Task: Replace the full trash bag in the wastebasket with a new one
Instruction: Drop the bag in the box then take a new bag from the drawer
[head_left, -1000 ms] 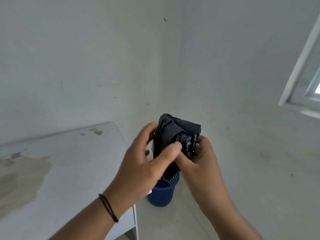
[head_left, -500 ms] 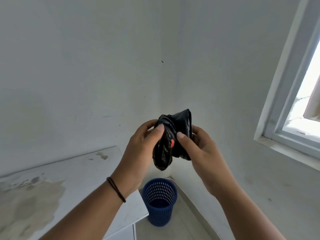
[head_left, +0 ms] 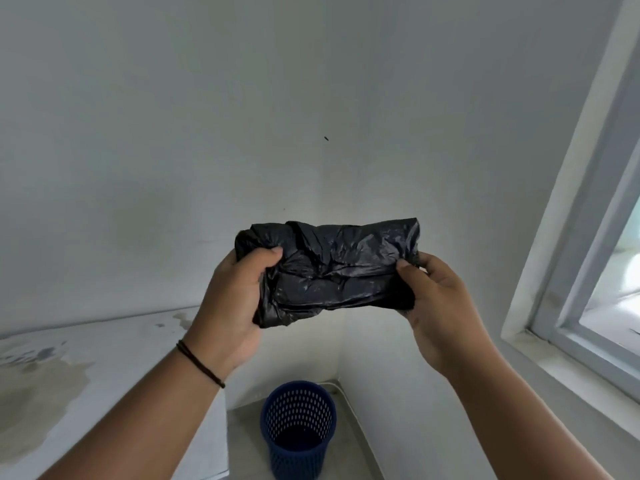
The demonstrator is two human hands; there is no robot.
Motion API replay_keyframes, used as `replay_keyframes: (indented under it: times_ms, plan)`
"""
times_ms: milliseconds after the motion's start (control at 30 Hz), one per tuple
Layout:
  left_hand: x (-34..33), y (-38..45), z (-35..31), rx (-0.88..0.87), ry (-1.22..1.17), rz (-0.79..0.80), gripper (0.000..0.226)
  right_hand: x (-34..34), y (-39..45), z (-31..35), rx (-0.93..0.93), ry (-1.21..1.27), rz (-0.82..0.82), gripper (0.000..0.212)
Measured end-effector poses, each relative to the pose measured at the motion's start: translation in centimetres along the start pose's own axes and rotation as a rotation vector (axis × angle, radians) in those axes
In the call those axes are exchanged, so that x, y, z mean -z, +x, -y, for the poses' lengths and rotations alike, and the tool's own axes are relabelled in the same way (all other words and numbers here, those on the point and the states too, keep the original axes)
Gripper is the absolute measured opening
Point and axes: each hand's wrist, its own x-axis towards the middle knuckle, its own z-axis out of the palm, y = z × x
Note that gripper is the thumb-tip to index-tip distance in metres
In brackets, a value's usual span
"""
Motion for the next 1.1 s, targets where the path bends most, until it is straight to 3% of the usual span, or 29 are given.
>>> replay_keyframes:
  times_ms: [67, 100, 200, 267, 333, 467, 567, 633, 700, 800, 900, 1033, 1100]
  plan:
    - [-0.5, 0.9, 0.6, 0.017, -0.027, -0.023, 0.030, 1.4, 1.4, -0.3, -0.083, 0.003, 0.011, 0.015]
    - [-0.8, 1.5, 1.1, 0.016, -0.043, -0.041, 0.030, 1.8, 1.9, -0.7, -0.113, -0.022, 0.020, 0.029]
    - [-1.7, 3.3, 2.6, 0.022, -0.115, -0.074, 0.029, 1.6, 2.5, -2.6, -0.233, -0.068, 0.057, 0.099]
    - [-2.4, 4.6, 3.8, 0.007, -0.140, -0.071, 0.028, 0.4, 2.8, -4.2, -0.325, -0.038, 0.109, 0.123]
    - [-2.8, 6.1, 5.1, -0.009, -0.166, -0.040, 0.030, -0.6, 3.8, -5.6, -0.378, 0.031, 0.157, 0.113]
    - [-2.9, 9.2, 7.3, 0.038, -0.182, 0.056, 0.035, -0.8, 8.6, -6.8, -0.293, 0.168, 0.116, 0.040]
    - [-2.4, 12.4, 8.4, -0.030, 0.086, -0.109, 0.036, -0.2, 12.1, -6.4, -0.198, 0.135, 0.073, 0.018]
    - [-2.0, 14.2, 8.5, -0.234, 0.496, -0.221, 0.048, 0.0, 14.0, -6.7, -0.130, 0.037, 0.023, 0.014]
    - [-2.3, 15.7, 8.4, -0.430, 0.735, -0.105, 0.055, -0.1, 15.6, -7.0, -0.038, -0.098, -0.021, 0.011]
    - [-4.2, 17.2, 8.4, -0.447, 0.867, 0.132, 0.064, -0.7, 17.1, -7.6, 0.113, -0.257, 0.037, 0.012]
    - [-5.9, 18.9, 9.2, -0.379, 0.778, 0.238, 0.063, -0.4, 18.7, -8.0, 0.196, -0.286, 0.224, 0.016]
    - [-6.6, 20.9, 10.5, -0.271, 0.566, 0.132, 0.058, 1.4, 21.2, -7.8, 0.200, -0.321, 0.562, 0.028]
    - [-7.0, 21.5, 11.1, -0.222, 0.499, 0.095, 0.053, 2.4, 22.5, -7.8, 0.140, -0.246, 0.643, 0.032]
